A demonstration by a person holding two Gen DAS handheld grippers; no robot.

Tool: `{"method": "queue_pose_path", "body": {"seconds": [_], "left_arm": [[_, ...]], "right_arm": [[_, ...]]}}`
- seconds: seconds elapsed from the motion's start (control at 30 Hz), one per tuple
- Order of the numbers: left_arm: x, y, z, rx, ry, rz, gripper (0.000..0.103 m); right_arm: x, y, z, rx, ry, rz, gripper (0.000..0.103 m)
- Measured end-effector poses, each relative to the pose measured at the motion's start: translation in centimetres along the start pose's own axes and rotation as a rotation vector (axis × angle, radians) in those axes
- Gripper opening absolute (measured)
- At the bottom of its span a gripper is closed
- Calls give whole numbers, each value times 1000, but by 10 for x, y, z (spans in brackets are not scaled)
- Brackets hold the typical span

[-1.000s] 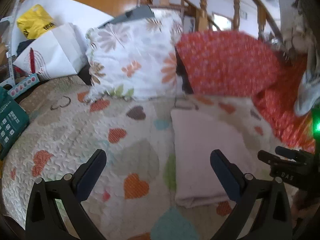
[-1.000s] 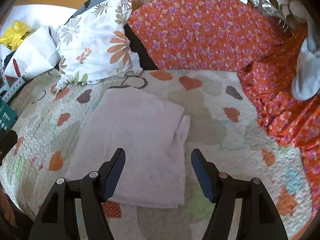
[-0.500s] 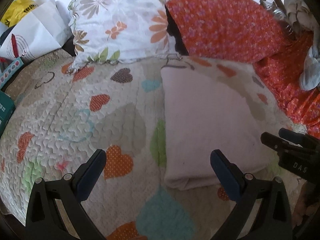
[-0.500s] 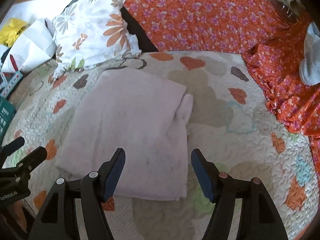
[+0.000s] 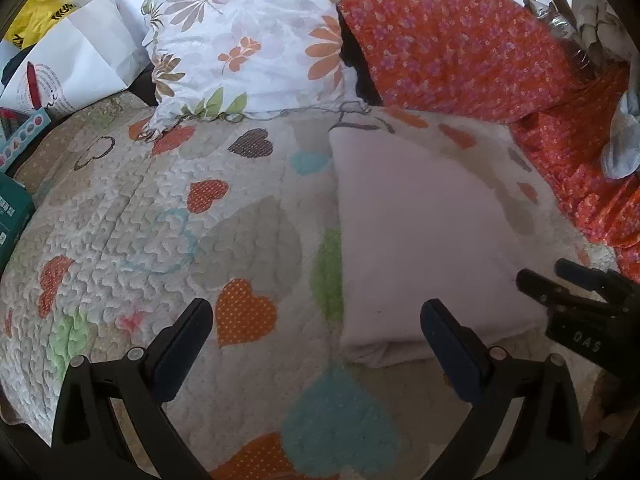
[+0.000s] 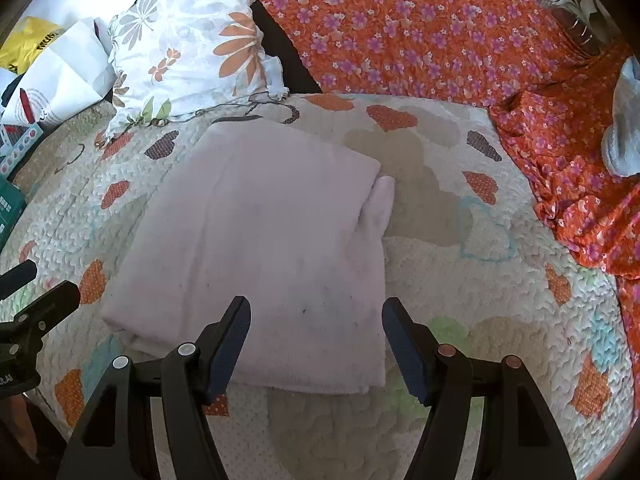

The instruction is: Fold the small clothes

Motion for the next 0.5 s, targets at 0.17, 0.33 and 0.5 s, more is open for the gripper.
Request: {"method": "queue_pose_path", "body": {"seconds": [0.17,0.33,0.5], "left_arm": [[4,1,-4,-15,1,-9,103],[6,3,-2,-17,15,-16,103],[10,6,1,-18,30,-29,103]], "right_arm": [[2,0,0,0,3,-3,73],[3,-1,-2,-3,-6,-5,73],[4,0,-4,-4,-12,-8,73]]}}
Point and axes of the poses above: each gripper's, at about its wrist camera, not at the fingertips, and y roughly the way its jaws point, z to its right, x to its underside, the point moved 2 cm from there along y, roughly the way its jaws point, and after that the axes turned 13 degrees about z, right-handed, at the moved point
